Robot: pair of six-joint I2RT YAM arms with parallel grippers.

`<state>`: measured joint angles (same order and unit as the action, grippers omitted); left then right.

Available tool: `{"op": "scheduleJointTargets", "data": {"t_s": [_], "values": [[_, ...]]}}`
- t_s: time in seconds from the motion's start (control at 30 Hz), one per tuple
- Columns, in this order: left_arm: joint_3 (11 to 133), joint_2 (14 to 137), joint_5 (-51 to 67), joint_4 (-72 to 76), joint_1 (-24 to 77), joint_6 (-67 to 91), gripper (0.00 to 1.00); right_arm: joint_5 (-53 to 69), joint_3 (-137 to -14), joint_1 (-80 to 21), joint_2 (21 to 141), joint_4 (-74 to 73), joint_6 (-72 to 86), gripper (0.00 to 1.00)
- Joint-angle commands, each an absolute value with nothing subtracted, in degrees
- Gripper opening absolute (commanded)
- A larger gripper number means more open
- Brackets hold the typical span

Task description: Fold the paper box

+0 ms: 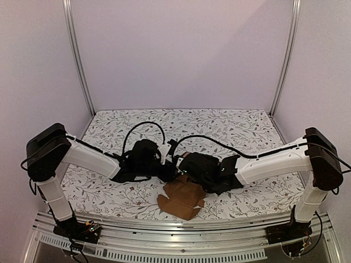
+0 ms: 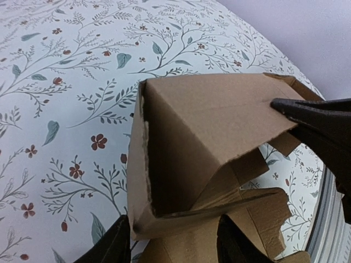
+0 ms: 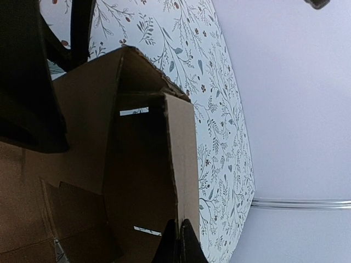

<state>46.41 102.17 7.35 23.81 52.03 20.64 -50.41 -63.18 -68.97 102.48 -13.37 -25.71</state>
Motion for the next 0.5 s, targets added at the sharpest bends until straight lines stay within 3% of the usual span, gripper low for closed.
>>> {"op": "scheduleJointTargets", "data": {"t_s": [0.0, 0.47], "values": [[44.2, 103.6, 5.1, 27.6, 53.2, 20.5, 0.52, -47.0, -63.0, -69.8, 103.2, -17.7, -22.6, 0.0], [42.7, 107.2, 4.9, 37.5, 54.0, 19.0, 0.48, -45.7, -63.3, -70.4, 101.1, -22.5, -17.6, 0.0]]}}
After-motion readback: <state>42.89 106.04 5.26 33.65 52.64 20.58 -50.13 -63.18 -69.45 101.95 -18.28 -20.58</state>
